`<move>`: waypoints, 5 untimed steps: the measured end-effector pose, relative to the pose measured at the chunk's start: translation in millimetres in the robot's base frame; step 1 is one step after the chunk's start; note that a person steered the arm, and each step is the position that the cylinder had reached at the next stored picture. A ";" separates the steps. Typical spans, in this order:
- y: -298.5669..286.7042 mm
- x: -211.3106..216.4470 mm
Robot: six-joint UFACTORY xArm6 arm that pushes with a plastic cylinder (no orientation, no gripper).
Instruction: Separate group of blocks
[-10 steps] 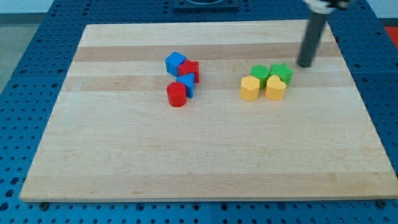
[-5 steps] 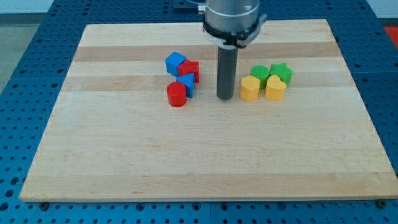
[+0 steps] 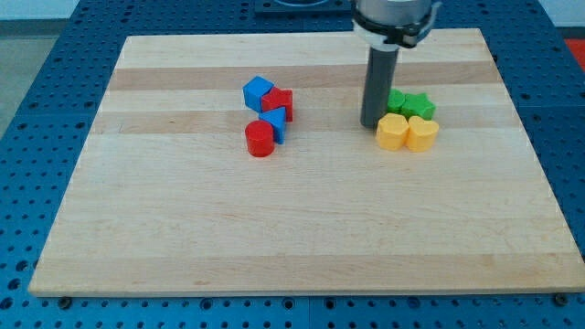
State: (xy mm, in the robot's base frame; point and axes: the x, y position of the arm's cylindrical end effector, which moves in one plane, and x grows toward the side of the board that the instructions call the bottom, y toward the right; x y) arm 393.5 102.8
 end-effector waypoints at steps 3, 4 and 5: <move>43.7 21.5; 59.8 18.9; 86.6 3.5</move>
State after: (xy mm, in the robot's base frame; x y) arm 397.0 189.4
